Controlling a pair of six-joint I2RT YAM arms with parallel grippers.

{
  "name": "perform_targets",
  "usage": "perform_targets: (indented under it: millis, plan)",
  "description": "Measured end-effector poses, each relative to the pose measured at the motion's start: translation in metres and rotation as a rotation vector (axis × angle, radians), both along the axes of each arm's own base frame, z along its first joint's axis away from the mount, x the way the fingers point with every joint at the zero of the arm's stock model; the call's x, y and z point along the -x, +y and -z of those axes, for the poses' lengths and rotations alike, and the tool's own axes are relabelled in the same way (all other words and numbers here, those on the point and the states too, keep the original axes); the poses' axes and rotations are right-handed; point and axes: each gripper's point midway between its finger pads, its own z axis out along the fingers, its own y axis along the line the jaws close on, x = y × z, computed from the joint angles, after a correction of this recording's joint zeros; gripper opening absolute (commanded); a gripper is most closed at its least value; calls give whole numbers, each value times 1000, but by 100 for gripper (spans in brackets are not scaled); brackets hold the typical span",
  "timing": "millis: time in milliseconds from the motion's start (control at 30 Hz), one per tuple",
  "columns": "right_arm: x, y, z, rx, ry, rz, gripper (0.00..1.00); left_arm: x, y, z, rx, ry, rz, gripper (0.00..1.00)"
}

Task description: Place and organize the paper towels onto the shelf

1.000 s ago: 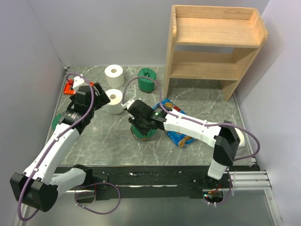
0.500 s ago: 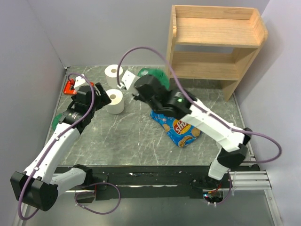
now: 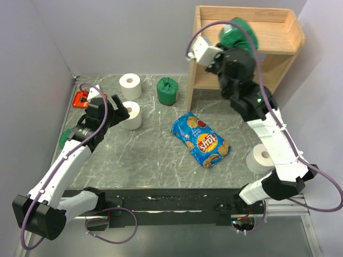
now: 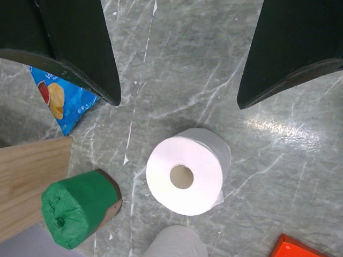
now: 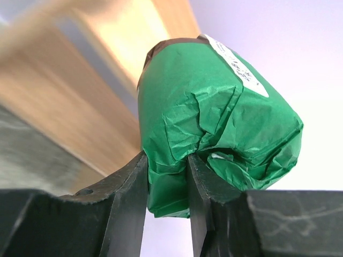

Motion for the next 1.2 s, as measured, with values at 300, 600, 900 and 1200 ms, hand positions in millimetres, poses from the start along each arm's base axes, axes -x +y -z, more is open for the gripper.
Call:
perform_targets:
  millis: [300,600,900,1200]
  plan:
    - [-25,-77,-22,57,-56,118,40,0,-4,-1,10,-1,17,96]
    - [-46,-111,-38,73,-131,151,40,0,-4,-1,11,-1,19,96]
    - [-90,-110,-2,40,-54,128,43,1,-4,-2,12,-5,20,96]
    - [-54,-59,2,-303,-47,36,53,2,-14,-3,15,-6,103,96]
